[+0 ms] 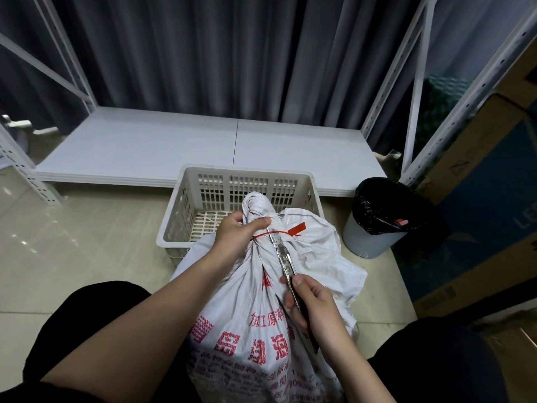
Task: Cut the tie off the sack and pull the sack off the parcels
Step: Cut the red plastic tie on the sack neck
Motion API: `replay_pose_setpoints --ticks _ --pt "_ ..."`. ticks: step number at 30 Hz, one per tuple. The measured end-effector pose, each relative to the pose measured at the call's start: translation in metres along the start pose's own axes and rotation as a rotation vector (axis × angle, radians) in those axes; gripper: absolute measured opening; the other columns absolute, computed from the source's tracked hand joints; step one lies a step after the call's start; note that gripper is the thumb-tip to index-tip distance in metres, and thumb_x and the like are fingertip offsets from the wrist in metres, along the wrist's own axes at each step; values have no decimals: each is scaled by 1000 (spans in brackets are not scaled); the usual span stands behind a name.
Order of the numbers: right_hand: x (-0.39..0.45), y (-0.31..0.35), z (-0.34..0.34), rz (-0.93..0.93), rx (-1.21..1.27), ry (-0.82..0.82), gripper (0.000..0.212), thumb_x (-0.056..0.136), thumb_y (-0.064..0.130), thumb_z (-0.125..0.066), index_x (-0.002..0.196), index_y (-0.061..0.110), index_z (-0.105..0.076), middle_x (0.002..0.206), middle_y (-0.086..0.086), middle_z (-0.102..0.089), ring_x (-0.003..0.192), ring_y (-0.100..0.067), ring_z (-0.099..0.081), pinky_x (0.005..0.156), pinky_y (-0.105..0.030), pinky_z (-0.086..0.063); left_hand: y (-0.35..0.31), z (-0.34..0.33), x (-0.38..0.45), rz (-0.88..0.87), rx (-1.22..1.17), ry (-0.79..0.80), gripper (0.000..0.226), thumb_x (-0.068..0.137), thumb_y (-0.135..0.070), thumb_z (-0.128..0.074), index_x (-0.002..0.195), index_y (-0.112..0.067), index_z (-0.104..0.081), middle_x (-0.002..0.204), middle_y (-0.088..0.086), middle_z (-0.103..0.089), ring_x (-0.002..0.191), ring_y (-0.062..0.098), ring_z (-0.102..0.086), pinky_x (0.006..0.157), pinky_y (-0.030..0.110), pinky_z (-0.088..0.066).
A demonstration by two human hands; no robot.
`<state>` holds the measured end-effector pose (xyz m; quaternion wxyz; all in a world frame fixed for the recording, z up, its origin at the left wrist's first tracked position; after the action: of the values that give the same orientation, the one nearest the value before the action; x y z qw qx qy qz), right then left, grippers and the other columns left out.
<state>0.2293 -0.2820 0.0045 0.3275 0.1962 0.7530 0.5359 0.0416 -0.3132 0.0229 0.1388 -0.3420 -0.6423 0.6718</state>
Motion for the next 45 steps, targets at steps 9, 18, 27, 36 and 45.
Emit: replay_pose_setpoints --ticks 9,18,27,36,45 --pt "8 3 -14 29 -14 -8 22 94 24 -57 78 9 -51 53 -2 -40 39 -11 -32 38 -20 -24 1 0 1 18 11 17 10 79 -17 -74 86 -10 -71 77 -1 -73 63 6 -68 56 16 -49" --pt "15 20 -17 227 -583 -227 30 91 32 -60 70 28 -39 55 12 -48 53 -5 -42 54 -25 -34 4 -3 -3 74 -42 44 32 77 -25 -76 101 -7 -68 94 10 -75 82 22 -73 70 29 -56" --pt "13 24 -20 149 -691 -261 23 95 48 -44 78 32 -43 70 14 -55 74 -13 -54 68 -32 -41 9 -2 -1 57 10 16 36 76 -33 -75 102 -10 -67 95 6 -75 86 21 -72 79 35 -57" --pt "24 8 -17 84 -276 -151 37 92 47 -53 70 18 -45 57 6 -35 54 -8 -32 56 -26 -28 6 -8 -1 20 29 123 32 90 -34 -61 115 -15 -58 111 3 -69 99 17 -67 88 34 -52" --pt "31 8 -24 12 -121 -64 41 94 42 -52 62 23 -35 50 7 -25 42 -6 -21 40 -16 -21 16 -1 2 -119 166 -76 33 78 -51 -64 94 -22 -64 90 -6 -72 90 13 -68 91 45 -52"
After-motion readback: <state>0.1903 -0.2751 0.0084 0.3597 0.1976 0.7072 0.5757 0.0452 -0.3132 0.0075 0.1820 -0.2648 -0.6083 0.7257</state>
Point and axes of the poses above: each hand's wrist, its own x-axis towards the middle knuckle, its own z-axis out of the back of the hand, y = z × x, the point moved 7 cm from there along x, towards the middle knuckle
